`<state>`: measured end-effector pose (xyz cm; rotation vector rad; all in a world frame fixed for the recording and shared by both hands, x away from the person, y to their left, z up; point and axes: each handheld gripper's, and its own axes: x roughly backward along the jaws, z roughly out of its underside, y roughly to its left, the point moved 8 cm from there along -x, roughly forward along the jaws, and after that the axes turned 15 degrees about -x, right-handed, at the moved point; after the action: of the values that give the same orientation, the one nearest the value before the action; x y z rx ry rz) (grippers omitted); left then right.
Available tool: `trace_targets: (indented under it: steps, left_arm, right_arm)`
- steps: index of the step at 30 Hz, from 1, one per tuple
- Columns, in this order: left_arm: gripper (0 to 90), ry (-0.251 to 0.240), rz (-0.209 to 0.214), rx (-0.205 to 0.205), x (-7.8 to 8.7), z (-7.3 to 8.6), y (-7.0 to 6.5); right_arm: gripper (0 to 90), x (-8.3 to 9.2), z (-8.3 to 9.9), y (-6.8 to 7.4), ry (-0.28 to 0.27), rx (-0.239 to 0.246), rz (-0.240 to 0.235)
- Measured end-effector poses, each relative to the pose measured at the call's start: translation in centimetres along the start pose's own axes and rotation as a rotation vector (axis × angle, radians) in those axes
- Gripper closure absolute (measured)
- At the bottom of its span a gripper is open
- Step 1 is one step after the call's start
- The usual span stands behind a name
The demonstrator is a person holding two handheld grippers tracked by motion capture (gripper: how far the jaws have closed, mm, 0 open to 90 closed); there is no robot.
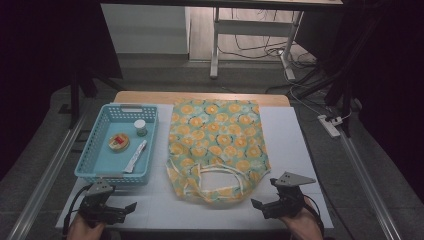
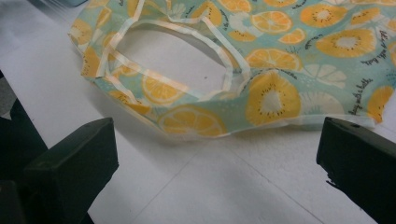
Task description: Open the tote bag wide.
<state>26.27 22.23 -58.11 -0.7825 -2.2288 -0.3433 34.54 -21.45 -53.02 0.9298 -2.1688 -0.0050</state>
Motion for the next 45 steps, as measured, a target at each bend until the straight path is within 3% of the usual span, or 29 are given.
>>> trace_targets:
  steps: [22, 27, 35, 38, 42, 44, 45]
  left_arm:
    - [0.0, 0.002, 0.002, 0.002, 0.0, 0.0, 0.0]
    - [0.0, 0.002, 0.002, 0.003, 0.0, 0.0, 0.0]
    - [0.0, 0.001, 0.005, 0.002, -0.1, 0.0, 0.0]
    - [0.0, 0.003, 0.006, 0.0, -0.1, 0.0, 0.0]
    - [0.0, 0.005, 0.007, -0.002, -0.1, 0.0, 0.0]
    - [0.0, 0.005, 0.008, -0.004, -0.1, 0.0, -0.1]
    - [0.0, 0.005, 0.008, -0.005, -0.1, 0.0, -0.1]
  right_arm:
    - [0.0, -2.6, -1.2, 3.5, 0.064, 0.081, -0.092]
    - [0.0, -4.4, -1.1, 4.8, 0.111, 0.118, -0.122]
    - [0.0, -6.3, -0.4, 5.8, 0.169, 0.161, -0.141]
    - [3.9, -7.0, 0.2, 6.1, 0.203, 0.179, -0.15]
    - [15.4, -7.7, 0.8, 6.5, 0.251, 0.202, -0.172]
    - [26.3, -7.8, 0.8, 6.7, 0.253, 0.212, -0.185]
    - [26.3, -7.8, 0.8, 6.7, 0.253, 0.212, -0.185]
